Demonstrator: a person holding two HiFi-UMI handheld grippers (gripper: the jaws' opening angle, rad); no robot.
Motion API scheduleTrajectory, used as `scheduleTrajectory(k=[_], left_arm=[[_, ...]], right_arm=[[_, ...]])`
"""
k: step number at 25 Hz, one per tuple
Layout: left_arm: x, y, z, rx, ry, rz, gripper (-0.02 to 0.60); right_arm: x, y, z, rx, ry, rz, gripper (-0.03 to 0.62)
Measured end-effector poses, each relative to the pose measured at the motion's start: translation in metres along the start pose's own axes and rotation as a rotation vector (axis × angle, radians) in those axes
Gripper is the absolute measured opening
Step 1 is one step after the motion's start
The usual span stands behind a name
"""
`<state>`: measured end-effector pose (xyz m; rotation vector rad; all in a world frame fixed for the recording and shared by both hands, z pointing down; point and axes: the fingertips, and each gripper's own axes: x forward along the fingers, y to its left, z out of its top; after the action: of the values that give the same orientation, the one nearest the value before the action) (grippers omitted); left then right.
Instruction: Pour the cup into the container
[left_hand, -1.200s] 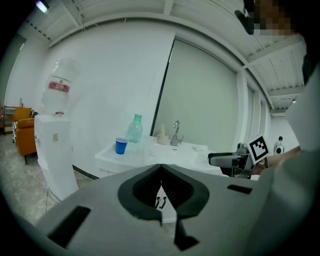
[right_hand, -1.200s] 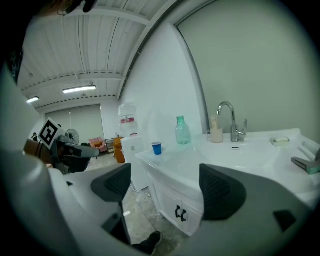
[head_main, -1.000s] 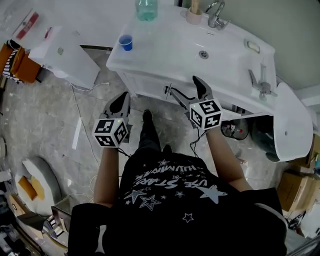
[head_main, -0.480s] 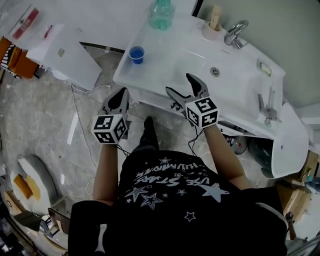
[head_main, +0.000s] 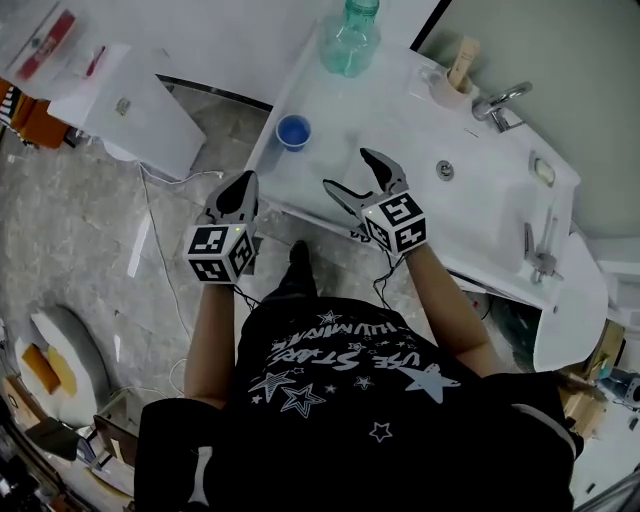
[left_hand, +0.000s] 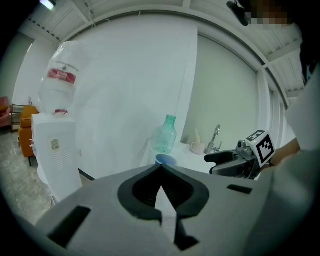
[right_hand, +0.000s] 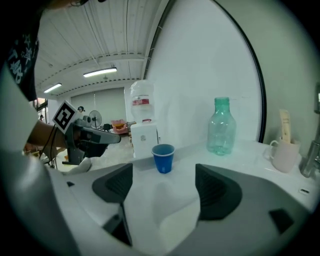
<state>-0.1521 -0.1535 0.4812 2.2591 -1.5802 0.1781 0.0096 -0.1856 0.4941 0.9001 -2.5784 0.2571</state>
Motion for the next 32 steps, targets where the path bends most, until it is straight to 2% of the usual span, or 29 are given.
scheduleTrajectory(k=[17, 32], left_arm=[[0.059, 0.056, 0.012, 0.001, 0.044, -0.026, 0.009], [0.078, 0.077, 0.014, -0.002, 0.065, -0.033, 0.009]], right_arm=[[0.109, -0.001, -0.012, -0.048, 0.134, 0.137, 0.389], [0.147, 0.009, -0.010, -0.076, 0.111, 0.160, 0.352]])
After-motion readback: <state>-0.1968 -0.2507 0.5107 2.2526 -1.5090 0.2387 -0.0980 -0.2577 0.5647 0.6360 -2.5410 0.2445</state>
